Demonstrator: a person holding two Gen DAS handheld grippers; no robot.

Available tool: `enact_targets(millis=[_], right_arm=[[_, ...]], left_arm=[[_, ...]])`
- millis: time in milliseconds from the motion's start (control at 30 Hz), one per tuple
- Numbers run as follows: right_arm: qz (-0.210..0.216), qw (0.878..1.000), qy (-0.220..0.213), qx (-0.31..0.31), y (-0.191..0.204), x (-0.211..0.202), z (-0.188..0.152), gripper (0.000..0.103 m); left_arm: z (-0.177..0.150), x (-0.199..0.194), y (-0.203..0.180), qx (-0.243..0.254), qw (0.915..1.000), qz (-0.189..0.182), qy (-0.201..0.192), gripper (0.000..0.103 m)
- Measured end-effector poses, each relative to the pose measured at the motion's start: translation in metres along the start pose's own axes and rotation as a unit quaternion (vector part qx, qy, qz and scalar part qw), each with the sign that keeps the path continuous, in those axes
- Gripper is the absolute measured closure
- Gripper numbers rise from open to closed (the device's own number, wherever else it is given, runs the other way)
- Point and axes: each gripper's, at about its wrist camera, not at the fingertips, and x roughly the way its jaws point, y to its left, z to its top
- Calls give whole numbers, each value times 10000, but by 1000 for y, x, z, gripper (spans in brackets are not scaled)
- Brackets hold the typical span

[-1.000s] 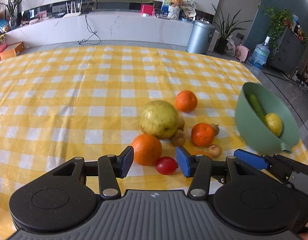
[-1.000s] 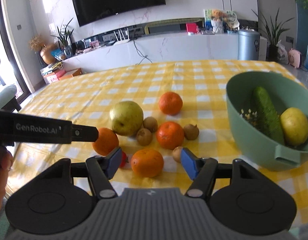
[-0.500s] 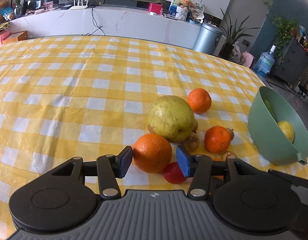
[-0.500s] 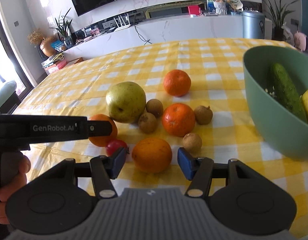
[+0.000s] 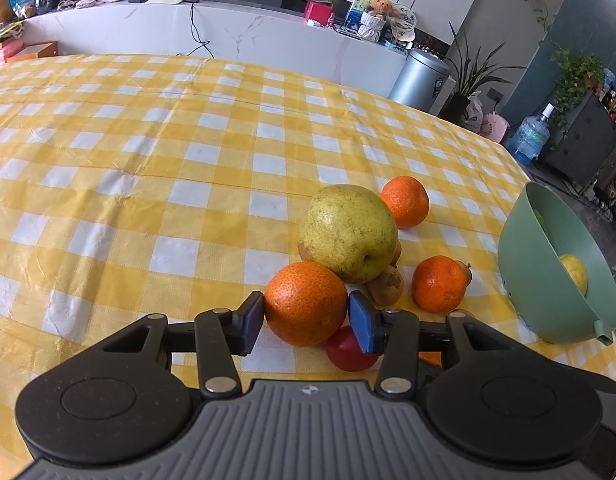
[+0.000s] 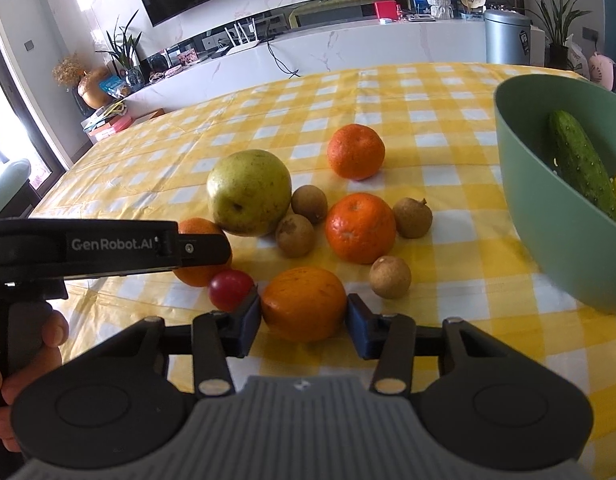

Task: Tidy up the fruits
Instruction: 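Grasp an orange with the left tool while the right tool grasps another orange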

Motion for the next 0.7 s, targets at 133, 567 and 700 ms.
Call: enact_targets(millis=[133, 567, 700], right_arm=[[4, 10000, 3, -1, -1, 0, 0, 60], [17, 10000, -36, 25, -3, -6, -1, 60], [26, 9998, -176, -23, -2, -14, -2, 60]], left_arm=[[0, -1, 1, -33, 10000, -7, 0, 52], [-6, -12, 4, -105, 9999, 56, 43, 53], [-7, -23, 5, -138, 9999, 84, -28, 53]])
